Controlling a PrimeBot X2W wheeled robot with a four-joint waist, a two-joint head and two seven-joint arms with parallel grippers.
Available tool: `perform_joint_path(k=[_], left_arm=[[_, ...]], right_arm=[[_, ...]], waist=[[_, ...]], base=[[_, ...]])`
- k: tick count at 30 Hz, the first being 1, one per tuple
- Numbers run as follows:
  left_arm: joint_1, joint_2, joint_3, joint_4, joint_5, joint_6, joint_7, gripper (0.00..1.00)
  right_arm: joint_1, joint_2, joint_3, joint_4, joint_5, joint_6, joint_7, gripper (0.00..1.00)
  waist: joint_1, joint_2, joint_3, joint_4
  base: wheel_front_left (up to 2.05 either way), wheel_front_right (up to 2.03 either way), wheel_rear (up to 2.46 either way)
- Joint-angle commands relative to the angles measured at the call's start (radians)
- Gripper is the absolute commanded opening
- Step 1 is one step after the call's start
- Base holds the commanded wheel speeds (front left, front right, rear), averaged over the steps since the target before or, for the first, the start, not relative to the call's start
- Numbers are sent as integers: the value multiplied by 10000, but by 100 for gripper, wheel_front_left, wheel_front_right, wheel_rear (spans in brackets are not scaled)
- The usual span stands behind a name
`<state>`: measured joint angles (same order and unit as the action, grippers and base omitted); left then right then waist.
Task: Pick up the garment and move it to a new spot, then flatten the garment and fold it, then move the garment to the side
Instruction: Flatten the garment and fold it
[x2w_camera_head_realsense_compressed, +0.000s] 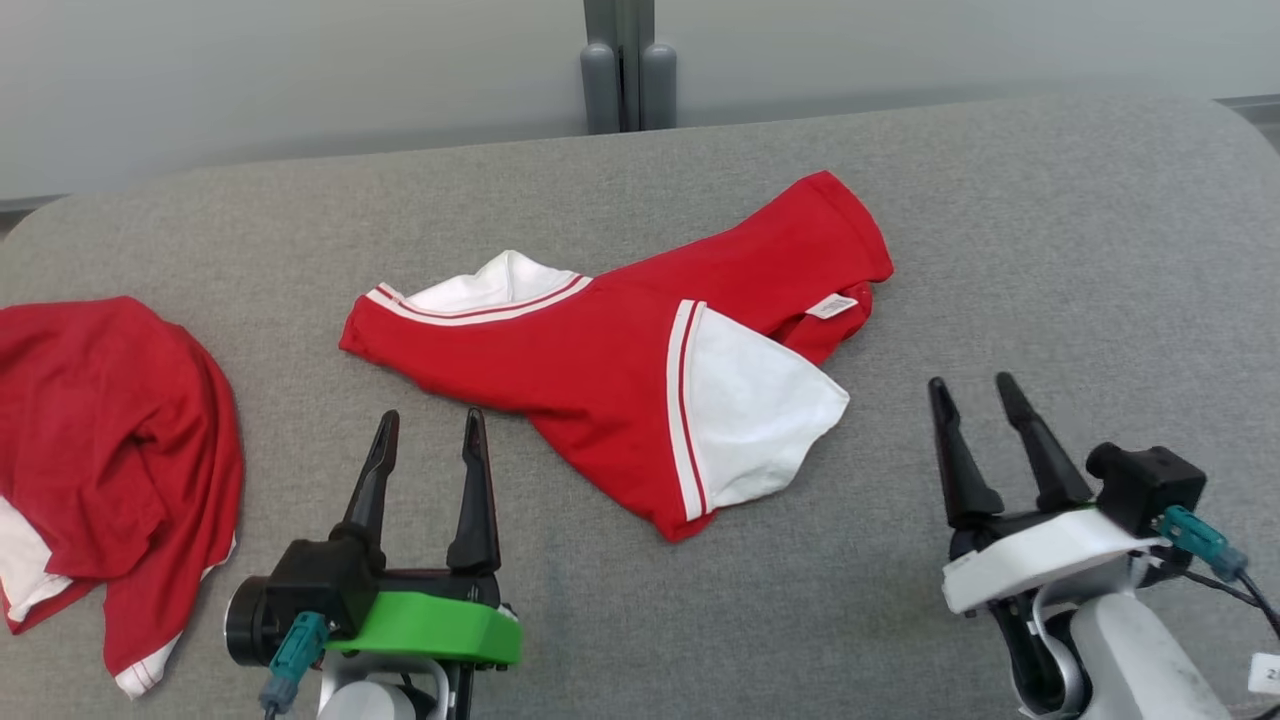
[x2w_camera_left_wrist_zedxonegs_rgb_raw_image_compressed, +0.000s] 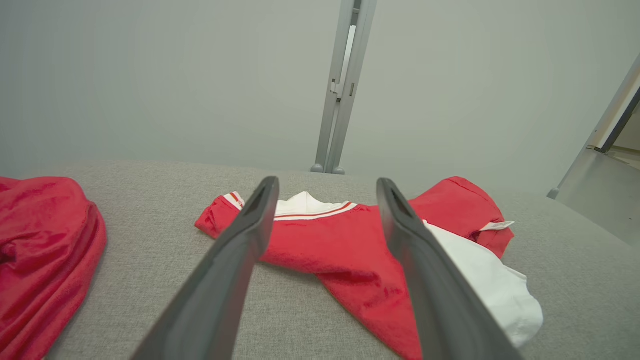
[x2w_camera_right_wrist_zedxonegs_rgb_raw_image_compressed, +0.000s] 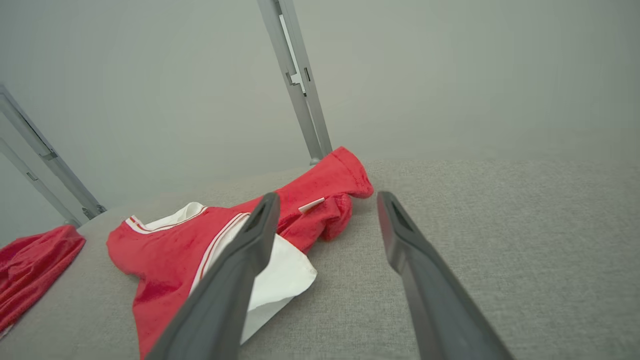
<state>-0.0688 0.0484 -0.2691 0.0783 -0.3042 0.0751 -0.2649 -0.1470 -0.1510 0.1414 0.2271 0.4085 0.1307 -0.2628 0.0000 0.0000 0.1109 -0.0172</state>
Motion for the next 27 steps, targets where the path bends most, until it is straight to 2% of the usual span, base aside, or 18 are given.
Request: perform_joint_path(k=[1,6,12,20,26,27], left_arm=[[-170,37,-51,53,48,25,7,100],[-366,37,-309,193,18,46,7,100],[-562,38,-598,261,-45,114,7,100],[-686,38,-711,336,-12,212,7,100],[-722,38,-767,387,-37,232,9,100],[-739,38,-785,398,-44,240,9,100]], right_arm=[[-275,0,220,362,349,1,-8,100],[-1125,5,982,1940,1137,1,61,100],[-2046,-6,1373,3769,1888,1,88,100],[-2781,-208,1621,5038,2632,1,-6,100],[-3002,-218,1861,5434,2968,1,6,100],[-3023,-229,1910,5434,3004,1,3,46]], waist=[[0,0,309,293],[0,0,678,745],[0,0,972,1274],[0,0,1185,1625],[0,0,1270,1624],[0,0,1275,1618]], base=[[0,0,0],[0,0,0],[0,0,0],[0,0,0],[0,0,0],[0,0,0]])
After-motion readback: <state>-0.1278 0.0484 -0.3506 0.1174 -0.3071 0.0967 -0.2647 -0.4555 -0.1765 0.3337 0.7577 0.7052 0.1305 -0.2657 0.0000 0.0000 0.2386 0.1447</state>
